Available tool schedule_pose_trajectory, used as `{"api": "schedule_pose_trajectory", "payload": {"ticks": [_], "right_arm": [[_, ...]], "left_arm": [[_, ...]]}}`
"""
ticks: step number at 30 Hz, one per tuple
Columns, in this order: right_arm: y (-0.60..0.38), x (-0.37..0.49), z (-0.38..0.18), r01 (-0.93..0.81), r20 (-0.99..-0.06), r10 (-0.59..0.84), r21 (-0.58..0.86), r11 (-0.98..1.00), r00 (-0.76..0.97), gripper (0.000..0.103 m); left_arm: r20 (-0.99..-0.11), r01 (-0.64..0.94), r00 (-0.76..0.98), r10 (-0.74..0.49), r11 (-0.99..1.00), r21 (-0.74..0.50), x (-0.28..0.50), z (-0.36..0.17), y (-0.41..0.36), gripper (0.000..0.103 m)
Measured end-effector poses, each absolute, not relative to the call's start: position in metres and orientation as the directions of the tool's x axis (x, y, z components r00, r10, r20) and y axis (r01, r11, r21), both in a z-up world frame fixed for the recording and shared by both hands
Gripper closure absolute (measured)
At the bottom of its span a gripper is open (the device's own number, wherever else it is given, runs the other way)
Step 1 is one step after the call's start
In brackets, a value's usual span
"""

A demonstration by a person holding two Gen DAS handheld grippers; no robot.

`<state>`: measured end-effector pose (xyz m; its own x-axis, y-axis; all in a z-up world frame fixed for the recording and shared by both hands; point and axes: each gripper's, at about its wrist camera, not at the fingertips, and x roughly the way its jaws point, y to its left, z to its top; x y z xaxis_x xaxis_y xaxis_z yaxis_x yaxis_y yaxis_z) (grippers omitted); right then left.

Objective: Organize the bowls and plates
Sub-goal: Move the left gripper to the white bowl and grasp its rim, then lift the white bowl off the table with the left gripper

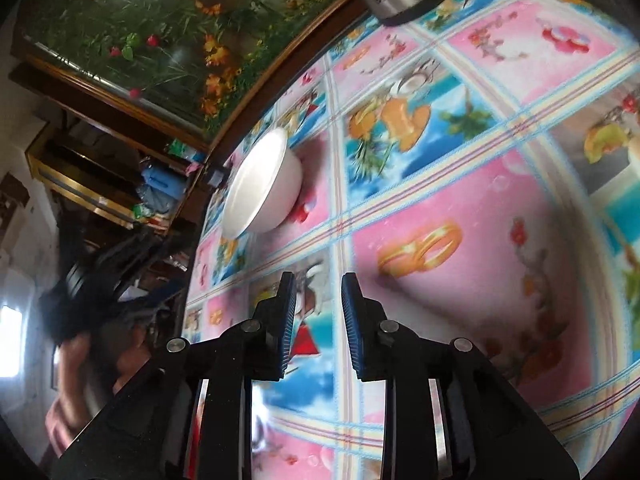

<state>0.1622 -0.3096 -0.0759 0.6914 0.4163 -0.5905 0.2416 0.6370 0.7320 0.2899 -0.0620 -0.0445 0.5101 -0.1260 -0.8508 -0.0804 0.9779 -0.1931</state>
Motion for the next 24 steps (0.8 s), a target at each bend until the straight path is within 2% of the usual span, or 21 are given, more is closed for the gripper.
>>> {"api": "schedule_pose_trajectory", "payload": {"ticks": [10, 12, 13, 14, 16, 22, 24], "right_arm": [[-0.298, 0.167, -0.077, 0.235, -0.585, 0.445, 0.746, 0.623, 0.678, 0.08], [-0.303, 0.167, -0.082, 0.25, -0.593, 0.442, 0.745, 0.619, 0.673, 0.08], [-0.304, 0.168, -0.084, 0.255, -0.596, 0.442, 0.745, 0.617, 0.67, 0.08], [-0.304, 0.168, -0.085, 0.26, -0.598, 0.444, 0.746, 0.613, 0.667, 0.08], [-0.304, 0.168, -0.087, 0.267, -0.602, 0.443, 0.745, 0.612, 0.664, 0.08], [-0.306, 0.171, -0.088, 0.274, -0.617, 0.422, 0.726, 0.631, 0.664, 0.08], [-0.311, 0.168, -0.088, 0.278, -0.608, 0.415, 0.733, 0.621, 0.677, 0.075]], "left_arm": [[-0.869, -0.077, 0.456, -0.194, 0.964, -0.256, 0.317, -0.067, -0.081, 0.03], [-0.872, -0.063, 0.445, -0.203, 0.964, -0.257, 0.317, -0.07, -0.084, 0.05], [-0.877, -0.056, 0.433, -0.211, 0.964, -0.26, 0.318, -0.073, -0.085, 0.068], [-0.88, -0.054, 0.42, -0.224, 0.961, -0.271, 0.317, -0.076, -0.085, 0.081], [-0.883, -0.055, 0.416, -0.219, 0.963, -0.264, 0.315, -0.078, -0.084, 0.086], [-0.878, -0.005, 0.405, -0.256, 0.959, -0.282, 0.296, -0.074, -0.085, 0.089], [-0.881, 0.011, 0.397, -0.257, 0.961, -0.276, 0.289, -0.072, -0.086, 0.09]]}}
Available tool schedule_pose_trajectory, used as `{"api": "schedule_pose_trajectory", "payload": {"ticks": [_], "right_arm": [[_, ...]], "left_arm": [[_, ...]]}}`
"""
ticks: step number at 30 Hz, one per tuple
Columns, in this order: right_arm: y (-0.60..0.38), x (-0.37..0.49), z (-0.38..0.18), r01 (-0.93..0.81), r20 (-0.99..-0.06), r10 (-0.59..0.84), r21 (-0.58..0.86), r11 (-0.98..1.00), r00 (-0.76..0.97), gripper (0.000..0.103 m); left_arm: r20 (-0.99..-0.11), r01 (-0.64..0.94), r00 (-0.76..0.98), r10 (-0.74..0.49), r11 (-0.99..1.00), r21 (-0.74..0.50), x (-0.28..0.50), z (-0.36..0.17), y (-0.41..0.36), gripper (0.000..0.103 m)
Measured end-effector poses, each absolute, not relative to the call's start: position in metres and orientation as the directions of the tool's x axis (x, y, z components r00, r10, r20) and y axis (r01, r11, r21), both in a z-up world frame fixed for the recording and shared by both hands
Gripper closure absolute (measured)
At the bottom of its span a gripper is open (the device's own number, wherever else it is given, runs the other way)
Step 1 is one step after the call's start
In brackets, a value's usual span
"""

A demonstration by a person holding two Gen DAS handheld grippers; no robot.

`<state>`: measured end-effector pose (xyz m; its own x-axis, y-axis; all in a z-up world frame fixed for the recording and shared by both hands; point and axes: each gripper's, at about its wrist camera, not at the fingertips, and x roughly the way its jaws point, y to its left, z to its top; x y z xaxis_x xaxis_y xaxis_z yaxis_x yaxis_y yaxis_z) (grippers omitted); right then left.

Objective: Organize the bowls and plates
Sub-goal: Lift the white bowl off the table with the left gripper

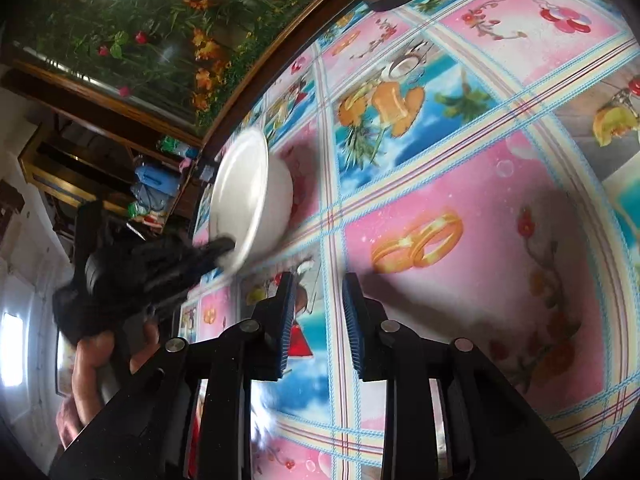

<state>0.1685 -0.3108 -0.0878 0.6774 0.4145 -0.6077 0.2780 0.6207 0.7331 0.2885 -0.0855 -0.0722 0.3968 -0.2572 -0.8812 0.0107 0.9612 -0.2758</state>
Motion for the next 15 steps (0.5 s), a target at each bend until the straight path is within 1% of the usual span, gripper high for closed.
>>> {"api": "schedule_pose_trajectory", "payload": {"ticks": [1, 2, 9, 10, 11, 12, 15], "right_arm": [[-0.314, 0.168, -0.087, 0.279, -0.601, 0.412, 0.739, 0.613, 0.685, 0.068], [-0.318, 0.166, -0.087, 0.282, -0.591, 0.409, 0.748, 0.601, 0.695, 0.063], [-0.331, 0.163, -0.086, 0.272, -0.535, 0.442, 0.803, 0.53, 0.72, 0.062], [-0.331, 0.163, -0.085, 0.269, -0.535, 0.442, 0.802, 0.533, 0.72, 0.06], [-0.33, 0.163, -0.084, 0.269, -0.538, 0.44, 0.799, 0.538, 0.719, 0.056], [-0.329, 0.163, -0.084, 0.273, -0.546, 0.439, 0.794, 0.543, 0.714, 0.054], [-0.324, 0.168, -0.088, 0.285, -0.565, 0.459, 0.789, 0.545, 0.686, 0.054]], "left_arm": [[-0.882, 0.018, 0.391, -0.262, 0.961, -0.277, 0.284, -0.072, -0.086, 0.09], [-0.884, 0.025, 0.386, -0.264, 0.961, -0.276, 0.28, -0.072, -0.086, 0.09], [-0.893, 0.084, 0.366, -0.261, 0.965, -0.247, 0.243, -0.073, -0.094, 0.09], [-0.894, 0.093, 0.366, -0.258, 0.966, -0.24, 0.239, -0.072, -0.095, 0.09], [-0.896, 0.104, 0.363, -0.254, 0.967, -0.232, 0.233, -0.072, -0.097, 0.09], [-0.898, 0.111, 0.361, -0.252, 0.968, -0.227, 0.23, -0.071, -0.098, 0.09], [-0.902, 0.126, 0.354, -0.249, 0.968, -0.218, 0.219, -0.072, -0.101, 0.09]]}}
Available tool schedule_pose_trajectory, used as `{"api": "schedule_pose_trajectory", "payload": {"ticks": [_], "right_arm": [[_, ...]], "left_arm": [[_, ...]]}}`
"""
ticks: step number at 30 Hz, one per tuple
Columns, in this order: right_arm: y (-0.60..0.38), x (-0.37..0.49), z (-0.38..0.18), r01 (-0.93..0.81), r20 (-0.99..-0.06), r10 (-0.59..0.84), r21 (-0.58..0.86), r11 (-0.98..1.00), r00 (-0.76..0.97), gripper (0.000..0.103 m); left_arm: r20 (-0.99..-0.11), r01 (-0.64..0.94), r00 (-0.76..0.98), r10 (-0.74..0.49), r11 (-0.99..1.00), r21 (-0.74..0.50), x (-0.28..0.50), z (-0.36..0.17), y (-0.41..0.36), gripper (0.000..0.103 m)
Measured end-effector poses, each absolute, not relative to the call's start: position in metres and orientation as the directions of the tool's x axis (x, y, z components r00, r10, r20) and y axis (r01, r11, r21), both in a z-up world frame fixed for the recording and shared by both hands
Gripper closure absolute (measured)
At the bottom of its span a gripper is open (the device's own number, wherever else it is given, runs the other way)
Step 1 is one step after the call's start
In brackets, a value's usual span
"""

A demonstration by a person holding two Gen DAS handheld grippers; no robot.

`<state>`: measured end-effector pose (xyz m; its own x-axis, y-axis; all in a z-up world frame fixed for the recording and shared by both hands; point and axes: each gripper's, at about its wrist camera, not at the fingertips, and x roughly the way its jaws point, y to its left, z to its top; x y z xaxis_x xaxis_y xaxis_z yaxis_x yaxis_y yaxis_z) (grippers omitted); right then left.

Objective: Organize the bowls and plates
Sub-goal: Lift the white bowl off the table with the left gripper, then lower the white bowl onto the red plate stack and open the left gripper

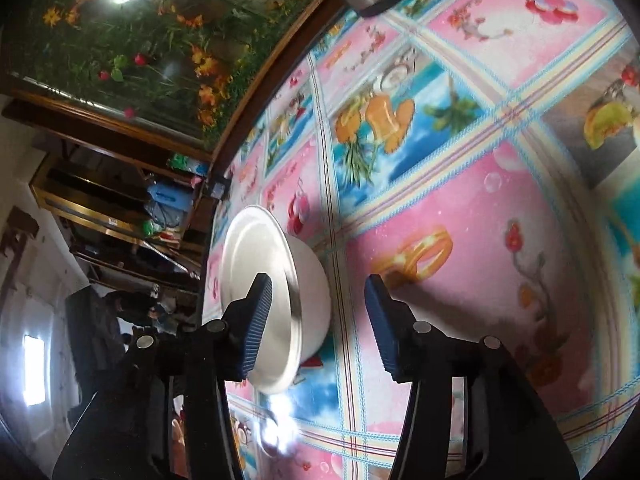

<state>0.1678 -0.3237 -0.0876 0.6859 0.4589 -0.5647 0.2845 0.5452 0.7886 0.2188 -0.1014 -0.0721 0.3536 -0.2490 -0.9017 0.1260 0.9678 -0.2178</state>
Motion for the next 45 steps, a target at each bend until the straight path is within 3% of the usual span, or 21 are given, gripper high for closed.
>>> {"api": "schedule_pose_trajectory", "payload": {"ticks": [4, 6, 7, 9, 26, 45], "right_arm": [[-0.315, 0.172, -0.09, 0.301, -0.609, 0.446, 0.752, 0.586, 0.656, 0.055], [-0.31, 0.172, -0.087, 0.289, -0.627, 0.424, 0.725, 0.625, 0.654, 0.068], [-0.308, 0.172, -0.086, 0.284, -0.636, 0.416, 0.711, 0.643, 0.65, 0.084], [-0.305, 0.172, -0.084, 0.288, -0.655, 0.387, 0.682, 0.673, 0.649, 0.088], [-0.271, 0.157, -0.082, 0.201, -0.628, 0.458, 0.701, 0.685, 0.629, 0.088], [-0.147, 0.117, -0.005, -0.031, -0.549, 0.594, 0.718, 0.695, 0.588, 0.088]], "left_arm": [[-0.902, 0.141, 0.349, -0.254, 0.966, -0.217, 0.209, -0.072, -0.106, 0.09], [-0.902, 0.137, 0.349, -0.255, 0.966, -0.22, 0.206, -0.072, -0.106, 0.09], [-0.901, 0.13, 0.349, -0.255, 0.966, -0.223, 0.206, -0.073, -0.105, 0.09], [-0.901, 0.121, 0.349, -0.259, 0.966, -0.23, 0.204, -0.073, -0.104, 0.09], [-0.866, 0.049, 0.389, -0.314, 0.946, -0.321, 0.166, -0.068, -0.05, 0.092], [-0.726, -0.004, 0.629, -0.277, 0.933, -0.359, 0.067, 0.009, 0.079, 0.094]]}}
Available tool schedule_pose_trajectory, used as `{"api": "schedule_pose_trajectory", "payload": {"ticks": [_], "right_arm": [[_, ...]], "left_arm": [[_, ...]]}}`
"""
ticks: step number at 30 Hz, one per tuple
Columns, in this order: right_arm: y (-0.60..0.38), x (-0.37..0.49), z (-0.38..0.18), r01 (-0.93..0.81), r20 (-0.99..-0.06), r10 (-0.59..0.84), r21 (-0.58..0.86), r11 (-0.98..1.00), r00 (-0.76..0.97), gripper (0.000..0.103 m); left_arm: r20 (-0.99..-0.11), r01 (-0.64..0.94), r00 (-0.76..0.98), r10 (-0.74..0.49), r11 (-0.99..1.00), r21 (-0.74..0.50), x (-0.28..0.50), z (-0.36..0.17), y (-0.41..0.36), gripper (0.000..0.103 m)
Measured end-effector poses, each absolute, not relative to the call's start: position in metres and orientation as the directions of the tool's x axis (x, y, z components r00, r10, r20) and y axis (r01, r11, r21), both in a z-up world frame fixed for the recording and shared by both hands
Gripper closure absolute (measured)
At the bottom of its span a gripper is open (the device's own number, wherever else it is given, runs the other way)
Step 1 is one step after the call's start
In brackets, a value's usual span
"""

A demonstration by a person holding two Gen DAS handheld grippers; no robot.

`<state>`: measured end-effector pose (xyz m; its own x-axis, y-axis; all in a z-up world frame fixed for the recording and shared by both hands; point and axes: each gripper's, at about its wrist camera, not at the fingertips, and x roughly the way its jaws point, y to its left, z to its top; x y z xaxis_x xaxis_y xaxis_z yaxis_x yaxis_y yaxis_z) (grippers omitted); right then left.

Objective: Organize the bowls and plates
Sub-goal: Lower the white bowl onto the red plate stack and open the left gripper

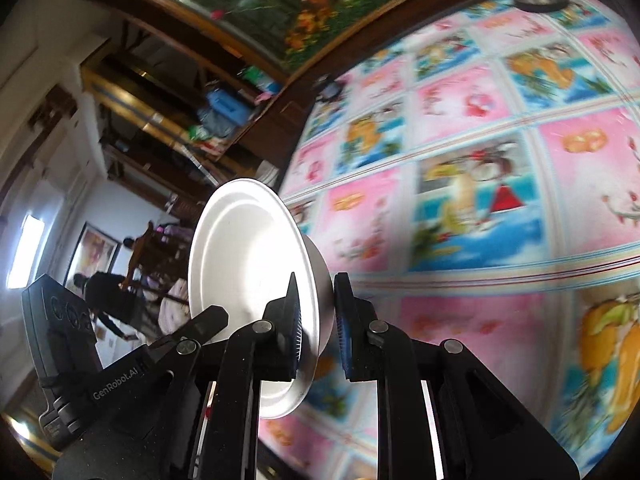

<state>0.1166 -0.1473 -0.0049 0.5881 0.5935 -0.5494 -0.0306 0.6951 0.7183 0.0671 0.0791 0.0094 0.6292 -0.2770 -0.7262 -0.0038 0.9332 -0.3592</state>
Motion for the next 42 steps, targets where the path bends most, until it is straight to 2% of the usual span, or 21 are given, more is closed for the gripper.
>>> {"api": "schedule_pose_trajectory", "payload": {"ticks": [13, 25, 34, 37, 42], "right_arm": [[-0.035, 0.115, 0.015, -0.173, -0.563, 0.676, 0.694, 0.699, 0.475, 0.088], [0.032, 0.122, 0.003, -0.211, -0.605, 0.701, 0.681, 0.701, 0.379, 0.088], [0.058, 0.126, -0.002, -0.214, -0.599, 0.73, 0.706, 0.675, 0.329, 0.088], [0.057, 0.127, -0.011, -0.196, -0.617, 0.717, 0.698, 0.689, 0.324, 0.088], [0.065, 0.139, -0.029, -0.187, -0.675, 0.659, 0.637, 0.747, 0.333, 0.088]], "left_arm": [[-0.654, -0.096, 0.728, -0.205, 0.914, -0.394, 0.022, 0.032, 0.167, 0.094], [-0.682, -0.164, 0.713, -0.164, 0.906, -0.39, 0.012, 0.02, 0.212, 0.094], [-0.72, -0.199, 0.681, -0.132, 0.913, -0.356, 0.009, 0.014, 0.237, 0.094], [-0.738, -0.226, 0.665, -0.114, 0.911, -0.344, 0.009, 0.004, 0.245, 0.09], [-0.777, -0.301, 0.622, -0.097, 0.887, -0.351, 0.017, -0.022, 0.262, 0.091]]}}
